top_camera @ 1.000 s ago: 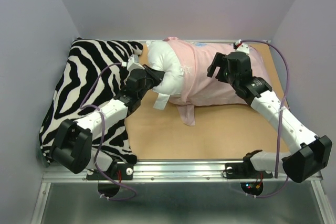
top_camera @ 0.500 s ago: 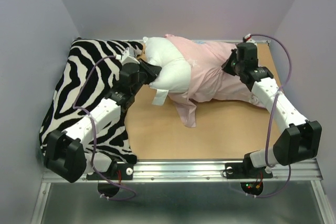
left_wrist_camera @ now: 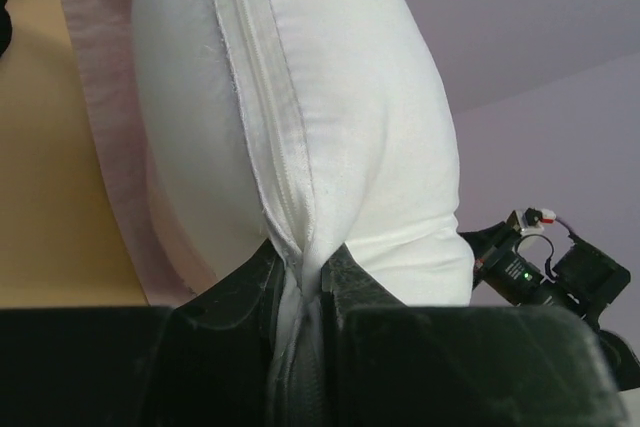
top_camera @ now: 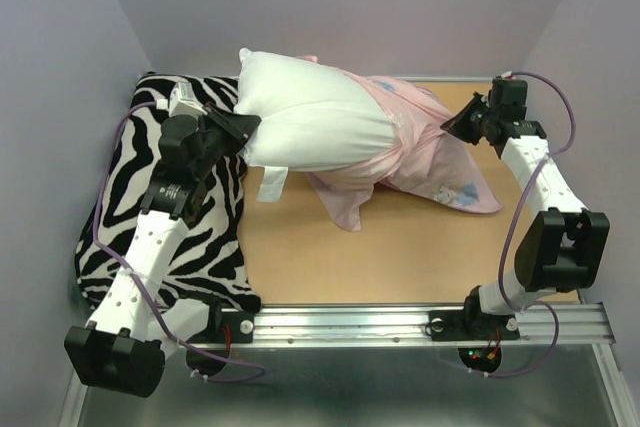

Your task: Remove the pillowcase from the pillow

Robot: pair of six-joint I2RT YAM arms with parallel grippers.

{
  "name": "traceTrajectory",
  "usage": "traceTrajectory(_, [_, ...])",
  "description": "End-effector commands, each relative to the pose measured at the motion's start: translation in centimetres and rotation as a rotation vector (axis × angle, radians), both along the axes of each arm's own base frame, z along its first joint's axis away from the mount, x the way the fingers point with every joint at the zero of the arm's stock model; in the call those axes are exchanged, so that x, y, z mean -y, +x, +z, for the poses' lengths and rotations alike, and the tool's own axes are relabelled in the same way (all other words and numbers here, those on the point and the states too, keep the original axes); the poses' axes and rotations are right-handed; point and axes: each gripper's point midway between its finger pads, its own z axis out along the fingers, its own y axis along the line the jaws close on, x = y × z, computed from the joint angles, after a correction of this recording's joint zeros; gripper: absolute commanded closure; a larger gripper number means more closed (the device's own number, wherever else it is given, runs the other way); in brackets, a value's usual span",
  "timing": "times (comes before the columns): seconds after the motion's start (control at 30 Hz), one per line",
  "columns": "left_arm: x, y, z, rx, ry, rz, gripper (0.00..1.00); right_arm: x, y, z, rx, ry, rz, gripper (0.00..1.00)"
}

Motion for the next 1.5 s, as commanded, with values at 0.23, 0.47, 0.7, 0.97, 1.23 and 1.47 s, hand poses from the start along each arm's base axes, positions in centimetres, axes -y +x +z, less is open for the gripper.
traceTrajectory(0.23, [0.7, -1.8, 11.6, 0.36, -0.01, 0.014, 1.0, 5.2, 0.7, 2.2, 0.07, -0.191, -0.132, 0.99])
traceTrajectory(0.47, [6.4, -1.6, 11.1, 0.346, 0.038, -0.151, 1.0, 0.4, -0.5, 4.2, 0.121, -0.229, 0.017, 0.67])
traceTrajectory(0.7, [8.8, -0.5, 9.3, 0.288, 0.099, -0.172, 1.0, -3.0, -3.6, 14.5, 0.377, -0.239, 0.105, 0.25])
traceTrajectory(0.97, [10.5, 2.0, 7.2, 0.214, 0.123, -0.183, 1.0, -13.5, -9.1, 21.0, 0.66, -0.258, 0.498, 0.13])
traceTrajectory(1.23, [12.9, 5.3, 7.5, 0.172, 0.116, -0.233, 1.0, -19.0, -11.5, 19.7, 0.739, -0.451, 0.635, 0.0])
traceTrajectory(1.47, [14.3, 6.6, 6.7, 0.128, 0.113, -0.286, 1.0, -22.4, -12.1, 16.8, 0.757, -0.712, 0.657, 0.0])
